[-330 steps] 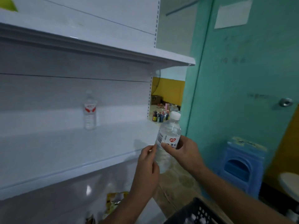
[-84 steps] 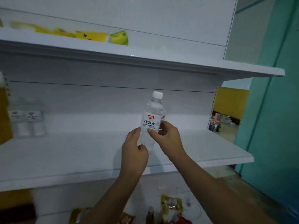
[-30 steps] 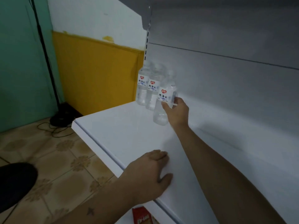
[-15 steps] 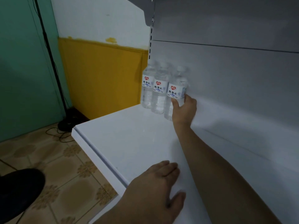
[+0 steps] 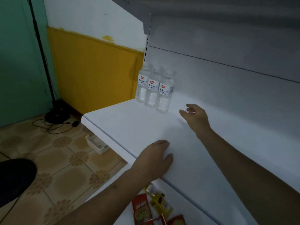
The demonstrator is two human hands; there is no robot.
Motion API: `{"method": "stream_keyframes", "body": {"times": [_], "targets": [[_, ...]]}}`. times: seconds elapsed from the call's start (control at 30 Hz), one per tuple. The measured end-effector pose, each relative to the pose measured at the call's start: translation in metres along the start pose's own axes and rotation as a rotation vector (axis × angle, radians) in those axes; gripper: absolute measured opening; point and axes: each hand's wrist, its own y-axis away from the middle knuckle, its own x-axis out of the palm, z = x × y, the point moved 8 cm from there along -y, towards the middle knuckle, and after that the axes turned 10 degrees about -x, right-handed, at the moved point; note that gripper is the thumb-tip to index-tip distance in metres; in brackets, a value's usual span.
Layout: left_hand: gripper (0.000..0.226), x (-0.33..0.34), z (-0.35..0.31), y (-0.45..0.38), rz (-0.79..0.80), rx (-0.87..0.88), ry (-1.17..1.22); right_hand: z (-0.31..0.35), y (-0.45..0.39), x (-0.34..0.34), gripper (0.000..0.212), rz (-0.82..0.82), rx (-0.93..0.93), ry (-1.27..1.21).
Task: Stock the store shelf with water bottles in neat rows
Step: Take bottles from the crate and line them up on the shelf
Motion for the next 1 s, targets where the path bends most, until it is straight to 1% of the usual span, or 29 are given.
{"method": "stream_keyframes", "body": {"times": [0.13, 0.23, 0.37, 0.47, 0.63, 0.77, 0.87, 1.0], "targets": [[0.05, 0.001, -0.047, 0.044, -0.039, 0.082, 0.136, 0.015, 0.073, -0.061, 0.048, 0.02, 0.069, 0.043], [0.051, 0.013, -0.095, 0.082, 0.006, 0.164, 0.181, 0.025, 0.13, -0.114, 0.052, -0.023, 0.121, 0.086], [0.046, 0.034, -0.162, 0.128, 0.113, 0.308, 0.273, 0.038, 0.204, -0.206, 0.052, -0.173, 0.199, 0.158], [0.043, 0.052, -0.211, 0.162, 0.196, 0.391, 0.345, 0.048, 0.268, -0.283, 0.046, -0.32, 0.259, 0.243], [0.045, 0.09, -0.285, 0.232, 0.394, 0.538, 0.39, 0.077, 0.383, -0.39, 0.038, -0.525, 0.348, 0.396], [0.045, 0.115, -0.331, 0.291, 0.51, 0.68, 0.404, 0.104, 0.463, -0.439, 0.036, -0.647, 0.419, 0.532], [0.045, 0.126, -0.358, 0.331, 0.572, 0.777, 0.387, 0.122, 0.513, -0.457, 0.038, -0.709, 0.471, 0.591], [0.045, 0.134, -0.382, 0.373, 0.646, 0.852, 0.408, 0.141, 0.568, -0.47, 0.04, -0.79, 0.531, 0.663]]}}
